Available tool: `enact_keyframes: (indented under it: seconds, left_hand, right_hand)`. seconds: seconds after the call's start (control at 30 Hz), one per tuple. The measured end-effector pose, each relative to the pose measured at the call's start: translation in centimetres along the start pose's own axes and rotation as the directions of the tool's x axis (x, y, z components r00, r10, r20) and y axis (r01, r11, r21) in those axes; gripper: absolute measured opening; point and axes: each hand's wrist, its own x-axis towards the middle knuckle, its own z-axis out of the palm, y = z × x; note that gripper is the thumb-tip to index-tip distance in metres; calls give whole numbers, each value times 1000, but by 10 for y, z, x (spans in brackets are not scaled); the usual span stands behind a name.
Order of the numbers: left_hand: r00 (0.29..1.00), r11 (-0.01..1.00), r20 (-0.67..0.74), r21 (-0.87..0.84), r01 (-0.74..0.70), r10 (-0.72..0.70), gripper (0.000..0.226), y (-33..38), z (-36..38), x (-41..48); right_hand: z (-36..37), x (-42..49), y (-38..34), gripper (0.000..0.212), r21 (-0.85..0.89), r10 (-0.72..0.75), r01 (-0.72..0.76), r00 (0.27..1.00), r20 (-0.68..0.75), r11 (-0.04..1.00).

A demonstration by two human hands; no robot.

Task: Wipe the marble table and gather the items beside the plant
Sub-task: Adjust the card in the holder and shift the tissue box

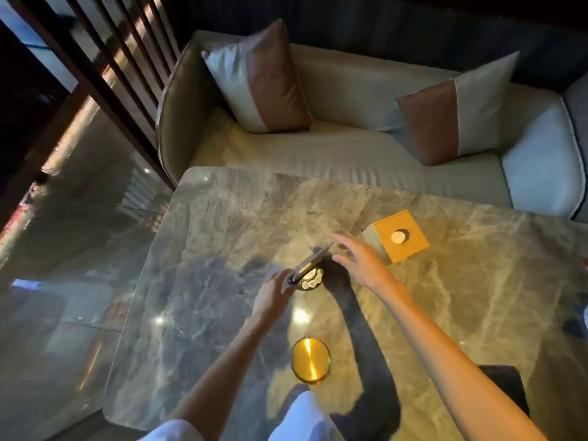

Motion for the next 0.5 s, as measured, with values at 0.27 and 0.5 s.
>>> enact_keyframes:
  seconds: [0.27,0.5]
  left_hand:
    - [999,998,0,-43,-51,51,19,0,-12,11]
    - [936,986,-323,-135,102,-141,25,-41,-81,14]
  right_hand:
    - [-1,32,-32,14,-150,-7,13,999,43,989]
    - [29,100,-112,14,-184,-180,212,968,175,960]
